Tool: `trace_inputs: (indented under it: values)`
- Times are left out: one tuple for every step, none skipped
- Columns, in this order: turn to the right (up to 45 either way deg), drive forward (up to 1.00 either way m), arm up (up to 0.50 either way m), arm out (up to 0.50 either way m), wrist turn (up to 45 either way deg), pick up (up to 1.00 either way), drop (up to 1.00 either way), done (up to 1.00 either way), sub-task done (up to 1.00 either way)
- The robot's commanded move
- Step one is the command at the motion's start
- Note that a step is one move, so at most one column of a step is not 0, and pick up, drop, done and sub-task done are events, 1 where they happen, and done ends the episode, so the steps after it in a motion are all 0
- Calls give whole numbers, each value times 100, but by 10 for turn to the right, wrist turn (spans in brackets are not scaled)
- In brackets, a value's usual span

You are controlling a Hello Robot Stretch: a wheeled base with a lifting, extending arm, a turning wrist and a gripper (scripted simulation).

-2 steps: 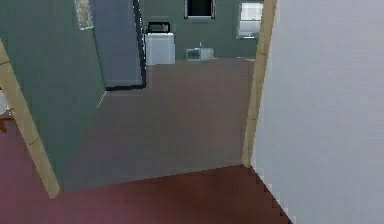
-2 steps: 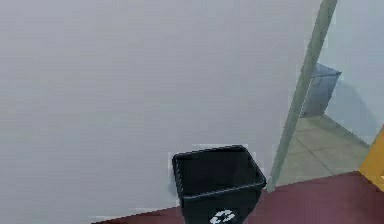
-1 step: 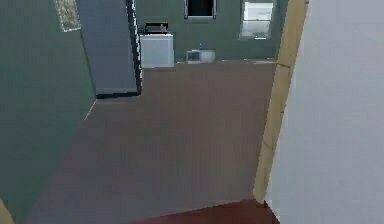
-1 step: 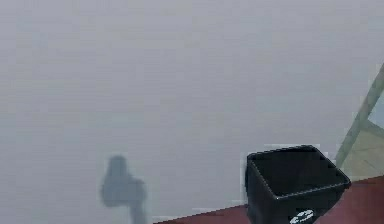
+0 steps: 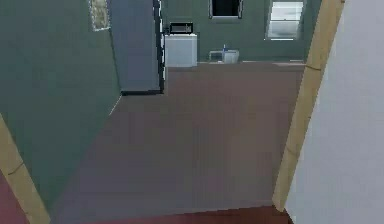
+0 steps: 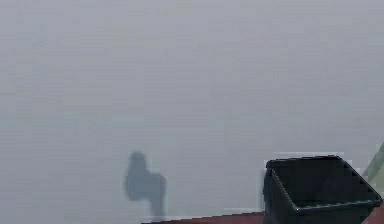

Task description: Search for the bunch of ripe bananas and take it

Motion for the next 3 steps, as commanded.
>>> trace_inputs:
  values:
    - [0, 100, 0, 0, 0, 0, 0, 0, 0]
    - [0, 50, 0, 0, 0, 0, 0, 0, 0]
    - [30, 0, 0, 0, 0, 0, 0, 0, 0]
